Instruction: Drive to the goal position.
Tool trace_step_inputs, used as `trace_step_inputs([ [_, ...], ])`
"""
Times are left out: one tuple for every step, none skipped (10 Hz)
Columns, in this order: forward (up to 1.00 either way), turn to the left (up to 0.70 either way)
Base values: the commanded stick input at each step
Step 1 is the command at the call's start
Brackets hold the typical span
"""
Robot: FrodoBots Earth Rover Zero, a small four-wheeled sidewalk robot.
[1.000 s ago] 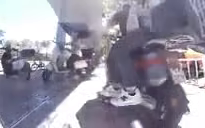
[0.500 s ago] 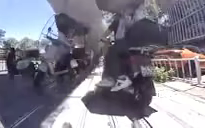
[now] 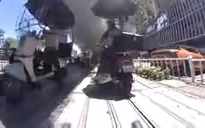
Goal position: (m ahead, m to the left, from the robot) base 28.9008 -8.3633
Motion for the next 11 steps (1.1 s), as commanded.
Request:
trace_step_inputs([
  [0.45, 0.0],
  [0.45, 0.0],
  [0.45, 0.0],
  [0.45, 0.0],
  [0.45, 0.0],
  [0.45, 0.0],
  [0.45, 0.0],
  [0.45, 0.0],
  [0.45, -0.14],
  [0.45, -0.27],
  [0.45, -0.27],
])
